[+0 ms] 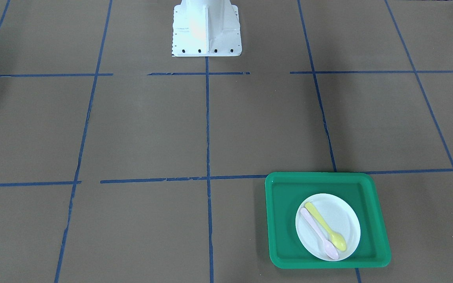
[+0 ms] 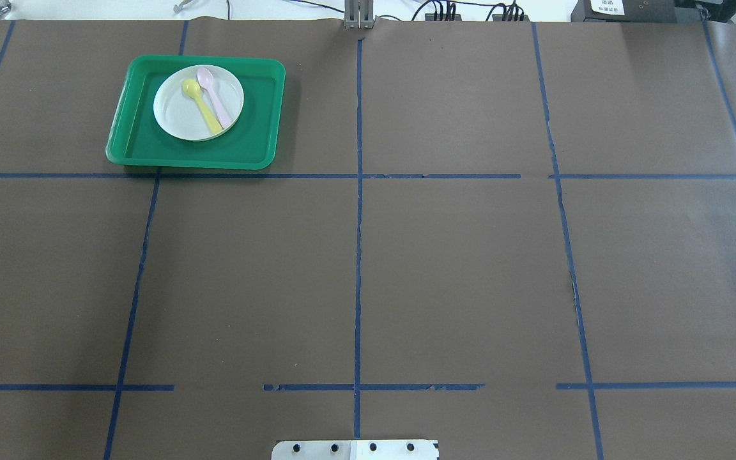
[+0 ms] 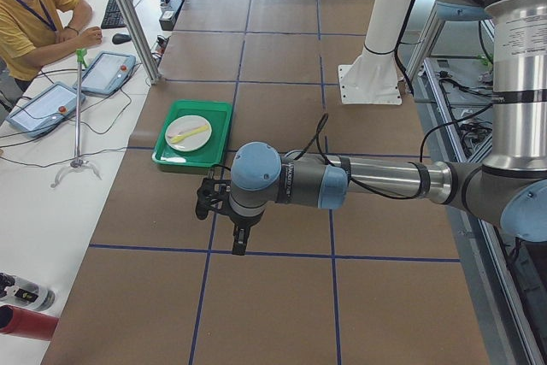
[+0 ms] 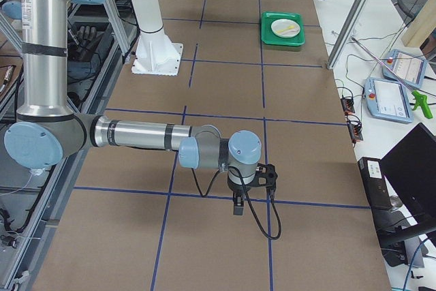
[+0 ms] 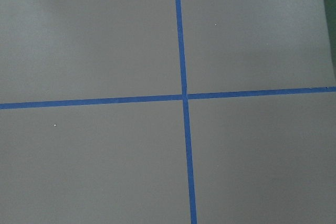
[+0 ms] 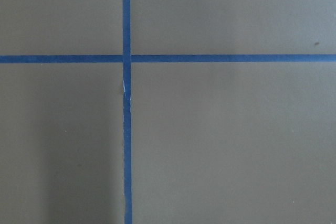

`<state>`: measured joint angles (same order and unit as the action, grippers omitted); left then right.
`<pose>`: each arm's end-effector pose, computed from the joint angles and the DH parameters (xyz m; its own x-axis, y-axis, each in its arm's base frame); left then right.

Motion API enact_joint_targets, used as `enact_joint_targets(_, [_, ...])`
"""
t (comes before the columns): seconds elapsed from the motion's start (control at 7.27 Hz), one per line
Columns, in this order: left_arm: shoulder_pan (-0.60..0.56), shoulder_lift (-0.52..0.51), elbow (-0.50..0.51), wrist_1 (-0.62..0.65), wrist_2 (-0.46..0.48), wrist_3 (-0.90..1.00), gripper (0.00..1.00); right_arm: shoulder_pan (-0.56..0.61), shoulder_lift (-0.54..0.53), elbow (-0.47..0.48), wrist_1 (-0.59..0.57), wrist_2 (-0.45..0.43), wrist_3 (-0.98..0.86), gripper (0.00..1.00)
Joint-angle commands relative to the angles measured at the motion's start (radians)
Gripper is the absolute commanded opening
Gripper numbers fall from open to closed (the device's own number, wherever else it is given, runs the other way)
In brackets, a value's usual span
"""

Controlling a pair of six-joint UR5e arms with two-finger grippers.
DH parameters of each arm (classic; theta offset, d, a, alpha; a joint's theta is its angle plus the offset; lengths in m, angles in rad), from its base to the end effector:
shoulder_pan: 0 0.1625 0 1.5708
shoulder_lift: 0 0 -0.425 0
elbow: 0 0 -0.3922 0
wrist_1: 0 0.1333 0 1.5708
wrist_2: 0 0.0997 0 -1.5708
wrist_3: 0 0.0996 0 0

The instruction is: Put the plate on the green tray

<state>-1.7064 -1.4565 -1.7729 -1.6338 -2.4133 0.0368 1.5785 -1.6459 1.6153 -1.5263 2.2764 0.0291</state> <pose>-0.1194 -0.4386 0.6009 0.6791 0.0571 -0.7318 0.1087 0.9781 0.1773 0.0723 -0.4603 0.6727 0.7607 0.0259 0.6486 -0.0298 0.9995 -0.0050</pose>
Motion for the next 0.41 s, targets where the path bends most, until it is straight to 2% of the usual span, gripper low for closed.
enact_joint_targets(0.0, [-0.007, -0.002, -0.025, 0.005, 0.0, 0.0, 1.0, 0.0, 0.0, 0.0, 0.0, 0.002, 0.0, 1.0])
enact_joint_targets(0.28, [-0.015, 0.013, 0.003, 0.005, -0.001, 0.0, 1.0, 0.0, 0.001, 0.0, 0.0, 0.0, 0.0, 1.0])
